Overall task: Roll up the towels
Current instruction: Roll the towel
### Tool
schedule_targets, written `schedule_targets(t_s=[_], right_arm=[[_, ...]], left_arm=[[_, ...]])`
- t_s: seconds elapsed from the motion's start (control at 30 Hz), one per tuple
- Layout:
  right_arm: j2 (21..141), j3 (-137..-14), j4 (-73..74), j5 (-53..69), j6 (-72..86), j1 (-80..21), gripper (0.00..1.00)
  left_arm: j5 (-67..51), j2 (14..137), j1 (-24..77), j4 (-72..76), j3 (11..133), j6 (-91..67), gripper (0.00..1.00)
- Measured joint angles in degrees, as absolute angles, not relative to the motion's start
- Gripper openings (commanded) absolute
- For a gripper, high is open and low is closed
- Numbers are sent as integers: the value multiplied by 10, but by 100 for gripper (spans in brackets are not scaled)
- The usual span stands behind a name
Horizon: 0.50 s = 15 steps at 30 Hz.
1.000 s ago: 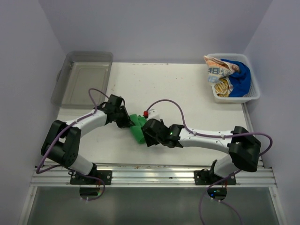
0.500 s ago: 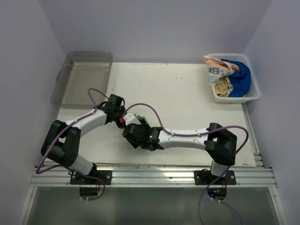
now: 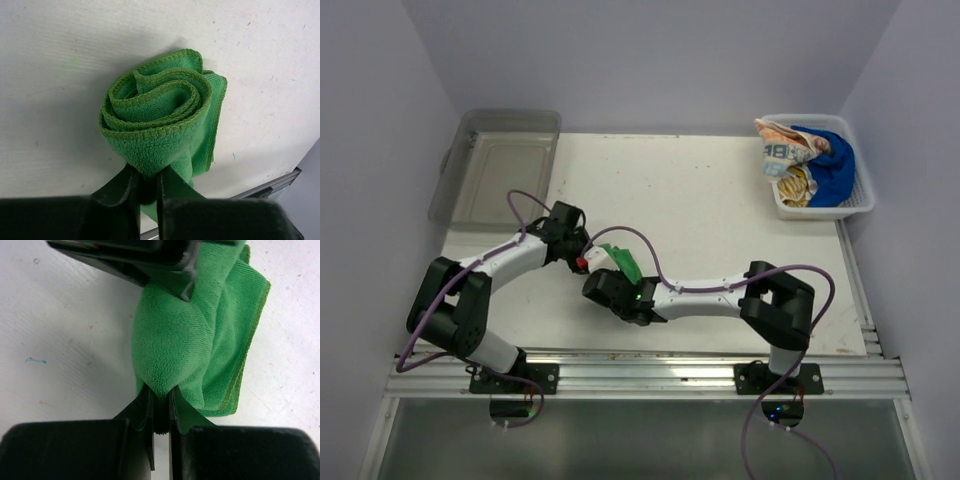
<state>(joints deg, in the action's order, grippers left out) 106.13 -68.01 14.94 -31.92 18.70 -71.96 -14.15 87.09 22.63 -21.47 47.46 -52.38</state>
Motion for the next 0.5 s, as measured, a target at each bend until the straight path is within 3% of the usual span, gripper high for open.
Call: schedule_targets(t_s=[0.03,0.1,0.13,0.23,0.3,0.33,0.43,0.5], right_arm=[[1055,-670,140,-316,191,-717,0],[1037,-648,121,-299,201,-708,0],[1026,-636,111,-284,206,-702,0],[997,-605,87,-239,222,-678,0],[980,-588,72,-203,234,-659,0],[973,-580,63,-186,241,-649,0],[955,-555,36,-126,264,-616,0],[948,-538,15,-87,279,-597,0]], left_arm=[[-142,869,226,-214,473,-526,28],[-143,861,226,-213,468,-529,39],[-146,855,225,-210,464,-532,49],[-153,827,225,-207,451,-539,64],[-158,809,225,-207,447,-544,67],[-158,800,225,-208,447,-543,75],[-160,778,225,-207,447,-540,84],[-162,771,225,-207,447,-538,84]])
